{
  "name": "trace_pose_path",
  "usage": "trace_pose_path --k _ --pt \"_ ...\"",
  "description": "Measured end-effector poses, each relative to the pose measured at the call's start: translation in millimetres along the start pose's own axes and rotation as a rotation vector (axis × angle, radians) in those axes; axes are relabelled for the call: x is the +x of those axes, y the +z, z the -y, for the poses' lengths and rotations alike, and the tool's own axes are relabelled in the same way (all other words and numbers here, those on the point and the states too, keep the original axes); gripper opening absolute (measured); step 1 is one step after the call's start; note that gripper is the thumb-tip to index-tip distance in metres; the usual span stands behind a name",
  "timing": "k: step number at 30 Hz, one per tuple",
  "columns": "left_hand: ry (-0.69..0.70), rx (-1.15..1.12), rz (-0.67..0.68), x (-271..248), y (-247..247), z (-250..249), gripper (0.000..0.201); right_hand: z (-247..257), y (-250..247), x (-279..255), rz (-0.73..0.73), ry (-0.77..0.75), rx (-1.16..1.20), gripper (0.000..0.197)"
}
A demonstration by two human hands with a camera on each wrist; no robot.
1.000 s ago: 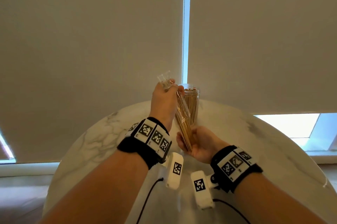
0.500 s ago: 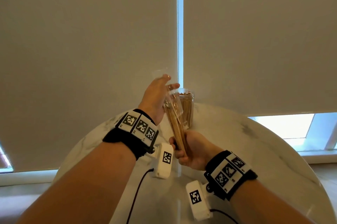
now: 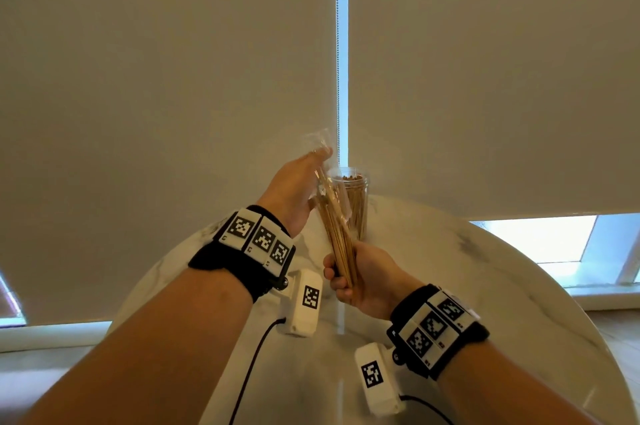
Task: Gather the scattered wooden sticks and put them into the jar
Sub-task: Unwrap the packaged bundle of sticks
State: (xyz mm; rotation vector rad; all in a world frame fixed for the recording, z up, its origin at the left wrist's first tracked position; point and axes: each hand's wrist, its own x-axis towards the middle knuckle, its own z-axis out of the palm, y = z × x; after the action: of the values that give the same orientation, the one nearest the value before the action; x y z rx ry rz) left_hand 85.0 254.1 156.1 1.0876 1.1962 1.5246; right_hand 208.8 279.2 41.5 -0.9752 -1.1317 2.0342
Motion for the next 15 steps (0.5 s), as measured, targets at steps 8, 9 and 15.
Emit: trace_pose_path --k 8,9,15 --pt "-0.004 -0.078 -0.047 2.6 -1.0 5.9 0.025 -4.7 0.6 3.0 -0.015 0.029 -0.002 0.053" --pt "0.0 -0.108 -0.025 2.9 -1.5 6.3 0.024 -4.8 1.0 2.8 -0.016 0.03 -0.006 0.052" --pt "0.044 -0.098 -0.031 0.0 0.1 2.7 0.015 -2.1 2.1 1.3 -0.021 0.019 0.01 0.052"
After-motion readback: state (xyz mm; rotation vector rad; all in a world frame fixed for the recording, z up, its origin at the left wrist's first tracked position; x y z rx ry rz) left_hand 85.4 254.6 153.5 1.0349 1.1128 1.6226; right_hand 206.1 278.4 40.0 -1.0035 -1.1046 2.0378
